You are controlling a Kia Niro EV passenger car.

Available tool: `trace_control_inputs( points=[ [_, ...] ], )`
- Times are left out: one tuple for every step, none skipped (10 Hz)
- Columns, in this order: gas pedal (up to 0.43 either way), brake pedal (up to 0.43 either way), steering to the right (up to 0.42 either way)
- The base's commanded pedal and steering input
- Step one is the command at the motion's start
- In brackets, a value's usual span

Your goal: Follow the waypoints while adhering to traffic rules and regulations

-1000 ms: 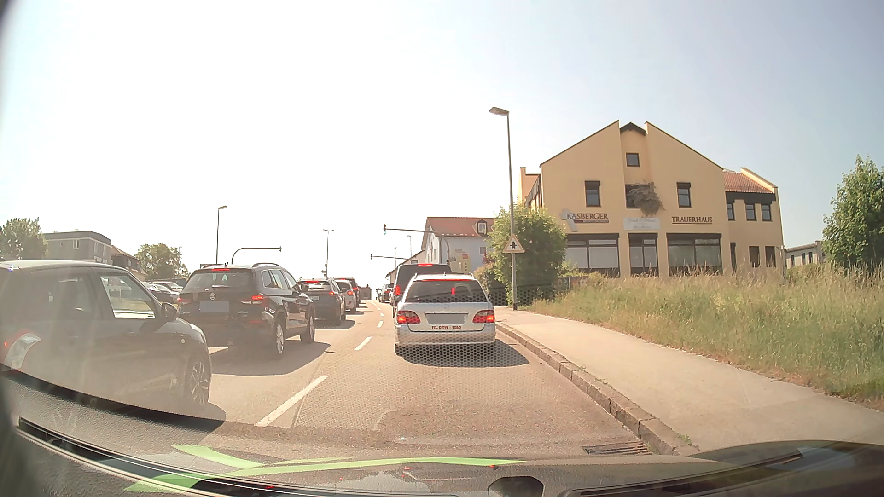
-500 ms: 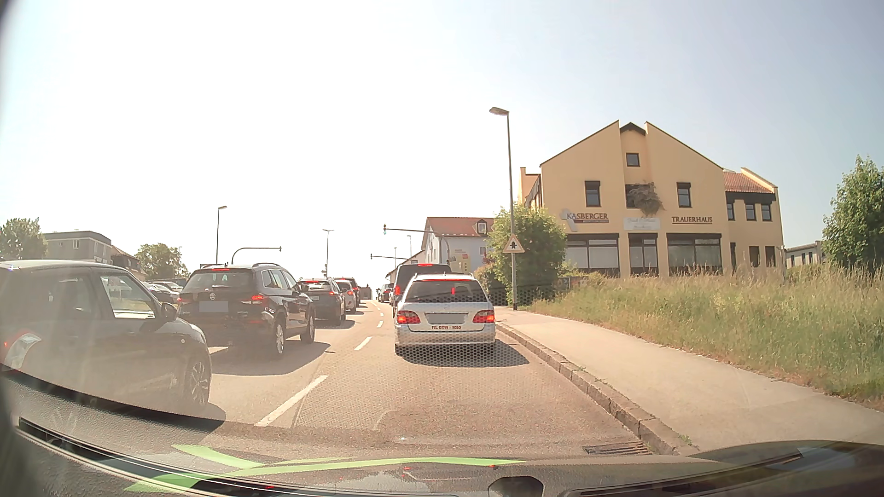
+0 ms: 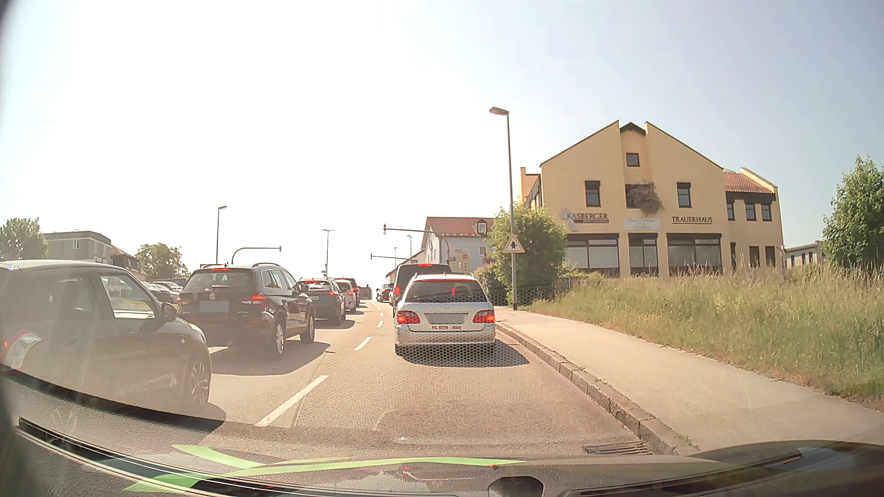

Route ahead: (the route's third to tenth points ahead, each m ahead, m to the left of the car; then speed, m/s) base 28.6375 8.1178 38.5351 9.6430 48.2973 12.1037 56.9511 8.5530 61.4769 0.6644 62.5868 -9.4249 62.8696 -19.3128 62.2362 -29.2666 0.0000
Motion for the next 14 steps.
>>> trace_control_inputs(
  points=[
    [0.000,0.201,-0.024],
    [0.000,0.189,-0.025],
    [0.000,0.177,-0.024],
    [0.000,0.159,-0.024],
    [0.000,0.146,-0.024],
    [0.000,0.140,-0.025],
    [0.000,0.195,-0.025],
    [0.000,0.238,-0.025],
    [0.000,0.238,-0.025],
    [0.000,0.238,-0.025],
    [0.000,0.238,-0.024],
    [0.000,0.244,-0.025],
    [0.000,0.244,-0.024],
    [0.000,0.244,-0.025]
  ],
)
